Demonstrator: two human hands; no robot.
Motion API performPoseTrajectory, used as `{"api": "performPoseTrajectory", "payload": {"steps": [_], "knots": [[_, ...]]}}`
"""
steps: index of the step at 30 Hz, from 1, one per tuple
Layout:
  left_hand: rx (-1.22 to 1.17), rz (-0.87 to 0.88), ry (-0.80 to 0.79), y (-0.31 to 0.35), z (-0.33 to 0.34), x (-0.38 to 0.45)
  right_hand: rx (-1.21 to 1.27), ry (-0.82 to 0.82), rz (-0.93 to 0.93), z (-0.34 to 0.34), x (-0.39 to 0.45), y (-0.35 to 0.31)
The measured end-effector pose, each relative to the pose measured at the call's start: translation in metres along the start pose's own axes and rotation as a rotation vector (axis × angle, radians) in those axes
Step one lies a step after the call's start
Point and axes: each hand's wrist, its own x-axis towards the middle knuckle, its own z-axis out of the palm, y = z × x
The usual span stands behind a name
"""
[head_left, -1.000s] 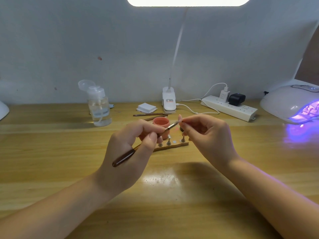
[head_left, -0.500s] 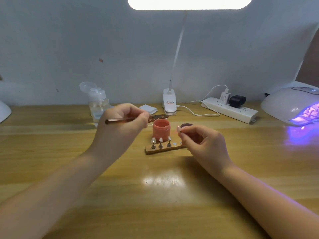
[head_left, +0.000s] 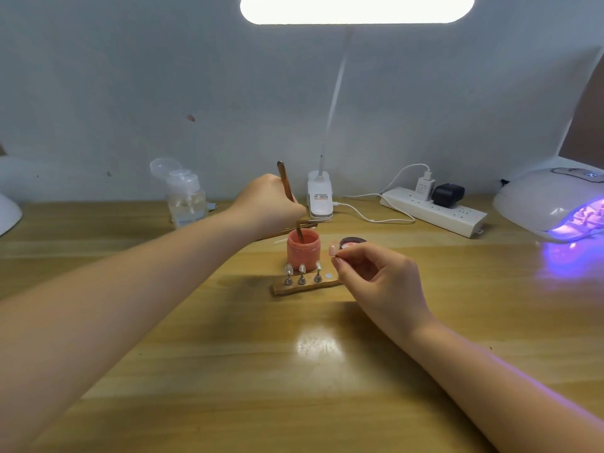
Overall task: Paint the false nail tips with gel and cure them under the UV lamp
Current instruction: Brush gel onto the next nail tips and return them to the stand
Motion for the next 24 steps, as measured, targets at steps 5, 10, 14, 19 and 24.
{"api": "performPoseTrajectory", "payload": {"steps": [5,10,14,19,24], "knots": [[-0.003,-0.048,-0.038,-0.003,0.004,0.005,0.009,-0.004,-0.002,-0.001,0.001,0.0],[-0.131,-0.042,0.004,-0.007,-0.003,0.004,0.005,0.0,0.005,0.0,0.0,0.0],[-0.048,-0.016,-0.087,-0.007,0.003,0.0,0.008,-0.009,-0.004,0.001,0.0,-0.001],[-0.196,-0.078,0.04,-0.008,-0.001,0.001,0.009,0.004,-0.003,0.001,0.0,-0.002],[-0.491,-0.234,0.217,-0.024,-0.015,0.005,-0.002,-0.001,-0.002,0.002,-0.001,0.0]]}}
